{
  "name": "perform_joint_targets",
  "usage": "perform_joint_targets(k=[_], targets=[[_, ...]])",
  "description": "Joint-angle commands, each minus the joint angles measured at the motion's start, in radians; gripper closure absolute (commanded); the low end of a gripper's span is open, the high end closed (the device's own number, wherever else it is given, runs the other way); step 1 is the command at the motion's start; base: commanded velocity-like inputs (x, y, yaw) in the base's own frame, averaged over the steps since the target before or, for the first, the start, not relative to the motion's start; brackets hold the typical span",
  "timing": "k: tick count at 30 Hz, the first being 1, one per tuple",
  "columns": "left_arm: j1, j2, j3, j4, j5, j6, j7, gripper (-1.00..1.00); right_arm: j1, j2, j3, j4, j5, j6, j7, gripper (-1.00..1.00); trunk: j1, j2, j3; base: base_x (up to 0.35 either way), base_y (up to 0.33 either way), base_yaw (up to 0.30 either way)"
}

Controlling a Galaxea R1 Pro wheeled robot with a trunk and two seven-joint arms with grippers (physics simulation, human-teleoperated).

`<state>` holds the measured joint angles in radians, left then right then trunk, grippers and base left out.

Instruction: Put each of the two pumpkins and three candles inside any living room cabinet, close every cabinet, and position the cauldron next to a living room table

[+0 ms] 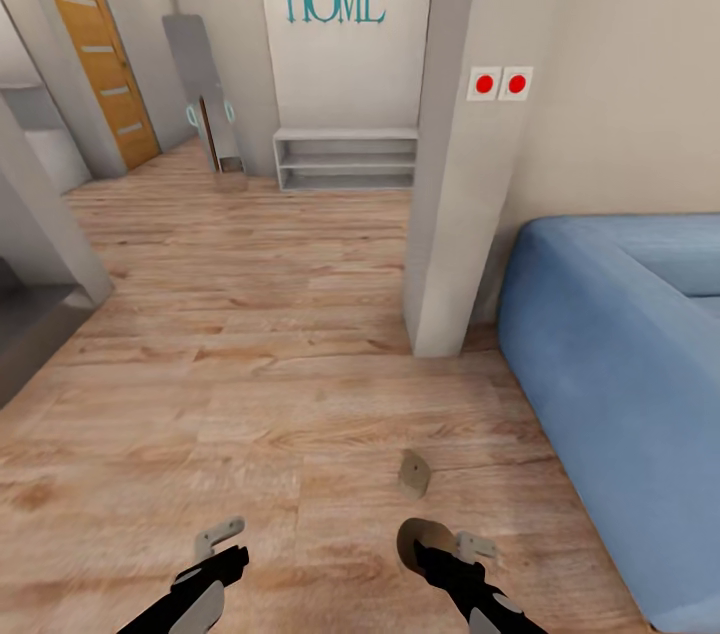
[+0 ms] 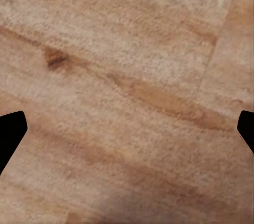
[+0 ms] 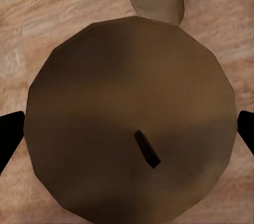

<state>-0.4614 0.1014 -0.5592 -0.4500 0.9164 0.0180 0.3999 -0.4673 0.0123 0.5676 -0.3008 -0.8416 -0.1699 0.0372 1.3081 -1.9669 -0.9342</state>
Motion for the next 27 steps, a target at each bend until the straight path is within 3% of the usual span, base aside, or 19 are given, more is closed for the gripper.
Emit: perform_joint_targets(k=[1,7,20,27], targets=[[0.0,0.001,-0.008,-0.003,0.006,0.002,0.008,-1.0,-0.001,0.0,0.006,0.002,-0.01,-0.006,0.004,1.0,0.0,0.0,-0.001,0.138,0.016,0.0],[0.0,0.001,-0.008,-0.003,0.005,0.002,0.008,-1.0,-0.001,0.0,0.006,0.002,-0.01,-0.006,0.003,1.0,0.0,0.0,-0.001,0.061,0.004,-0.107],[-0.001,0.001,-0.008,-0.003,0.005,0.002,0.008,-1.0,-0.001,0.0,0.006,0.002,-0.01,-0.005,0.003,1.0,0.0,0.0,-0.001,0.006,0.001,-0.271],[-0.001,0.001,-0.007,-0.003,0.005,0.002,0.008,-1.0,-0.001,0.0,0.006,0.001,-0.01,-0.006,0.004,1.0,0.0,0.0,-0.001,0.181,0.142,-0.278]])
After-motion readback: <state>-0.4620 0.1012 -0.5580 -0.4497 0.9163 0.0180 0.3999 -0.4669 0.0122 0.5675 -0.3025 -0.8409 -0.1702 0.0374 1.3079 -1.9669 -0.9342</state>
